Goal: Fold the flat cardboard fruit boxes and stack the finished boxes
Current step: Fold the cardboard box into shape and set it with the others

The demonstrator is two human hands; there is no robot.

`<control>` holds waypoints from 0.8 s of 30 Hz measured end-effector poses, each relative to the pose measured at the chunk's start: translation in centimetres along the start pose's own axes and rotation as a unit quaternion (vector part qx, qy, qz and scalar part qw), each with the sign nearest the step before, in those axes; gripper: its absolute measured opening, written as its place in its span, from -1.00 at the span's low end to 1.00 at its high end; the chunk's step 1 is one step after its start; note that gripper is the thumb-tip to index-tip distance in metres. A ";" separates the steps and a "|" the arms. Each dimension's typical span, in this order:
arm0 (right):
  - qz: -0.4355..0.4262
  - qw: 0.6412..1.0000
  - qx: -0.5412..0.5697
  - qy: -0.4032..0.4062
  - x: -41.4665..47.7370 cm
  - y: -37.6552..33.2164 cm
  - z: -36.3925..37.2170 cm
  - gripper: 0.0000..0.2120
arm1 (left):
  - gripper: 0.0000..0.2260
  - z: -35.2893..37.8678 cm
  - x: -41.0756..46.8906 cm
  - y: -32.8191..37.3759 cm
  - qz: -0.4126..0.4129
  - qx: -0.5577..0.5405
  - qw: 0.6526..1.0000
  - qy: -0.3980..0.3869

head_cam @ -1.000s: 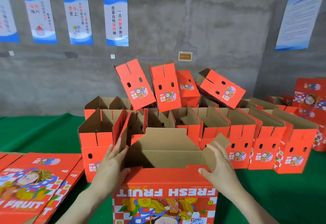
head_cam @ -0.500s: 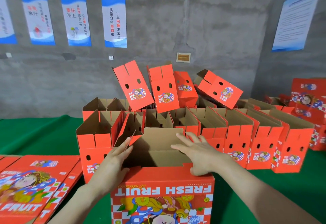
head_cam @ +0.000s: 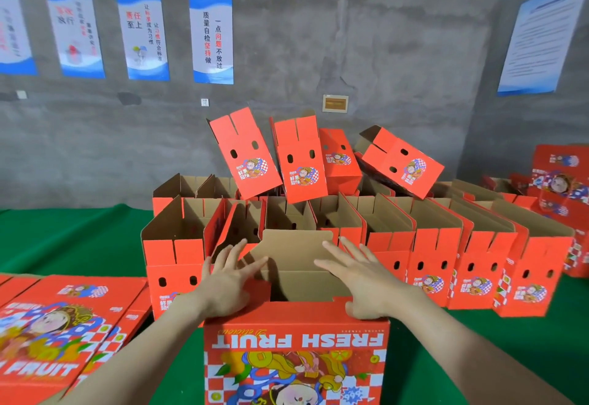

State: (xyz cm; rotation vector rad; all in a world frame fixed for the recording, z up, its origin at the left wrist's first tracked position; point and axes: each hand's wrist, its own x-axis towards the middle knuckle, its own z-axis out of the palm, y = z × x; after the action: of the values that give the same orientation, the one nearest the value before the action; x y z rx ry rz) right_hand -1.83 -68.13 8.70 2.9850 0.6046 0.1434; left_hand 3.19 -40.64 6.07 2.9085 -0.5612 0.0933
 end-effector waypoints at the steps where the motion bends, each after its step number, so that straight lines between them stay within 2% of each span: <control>1: -0.015 0.999 0.017 0.023 -0.3 0.1 0.3 -0.08 | -0.27 0.2 0.4 0.2 -0.013 -0.018 0.999 -0.027; 4: -0.056 0.990 0.096 0.088 -1.0 0.4 1.4 -0.03 | -0.20 0.6 1.3 0.2 -0.033 -0.099 0.993 -0.059; 7: -0.028 0.971 0.215 0.102 -1.2 0.6 2.7 -0.06 | -0.24 0.8 1.8 0.1 -0.041 -0.093 0.994 -0.042; 10: 0.018 0.954 0.292 0.064 -1.2 0.9 3.8 -0.35 | -0.24 1.0 1.9 0.1 -0.037 -0.101 0.994 -0.035; 13: 0.043 0.934 0.348 0.073 -0.9 1.2 4.2 -0.73 | -0.22 0.9 1.5 0.0 -0.016 -0.117 0.993 -0.019; 14: 0.052 0.918 0.383 0.086 -0.8 1.1 4.1 -0.80 | -0.23 0.8 1.3 0.0 -0.006 -0.132 0.991 -0.010; 16: 0.098 0.875 0.452 0.142 -0.3 1.1 3.9 -0.79 | -0.33 0.5 0.8 -0.3 0.020 -0.187 0.982 0.035; 18: 0.163 0.817 0.503 0.231 0.0 1.2 4.2 -0.77 | -0.56 0.3 0.3 -0.5 0.043 -0.245 0.963 0.098; 20: 0.215 0.769 0.524 0.296 0.3 1.3 4.5 -0.81 | -0.70 0.1 -0.2 -0.5 0.029 -0.270 0.954 0.128; 21: 0.227 0.760 0.523 0.312 0.3 1.4 4.5 -0.84 | -0.75 0.1 -0.4 -0.5 0.015 -0.273 0.953 0.131; 23: 0.222 0.778 0.509 0.294 0.3 1.7 4.5 -0.89 | -0.81 0.4 -0.3 -0.4 -0.005 -0.268 0.953 0.144; 24: 0.208 0.798 0.505 0.256 0.2 1.9 4.4 -0.82 | -0.83 0.4 -0.2 -0.3 -0.015 -0.266 0.952 0.152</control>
State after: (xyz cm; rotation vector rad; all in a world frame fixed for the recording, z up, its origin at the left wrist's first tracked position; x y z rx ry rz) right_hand -0.44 -70.07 4.51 4.1140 -0.0477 0.9761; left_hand 3.12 -40.36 5.63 2.3168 -0.4101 0.3250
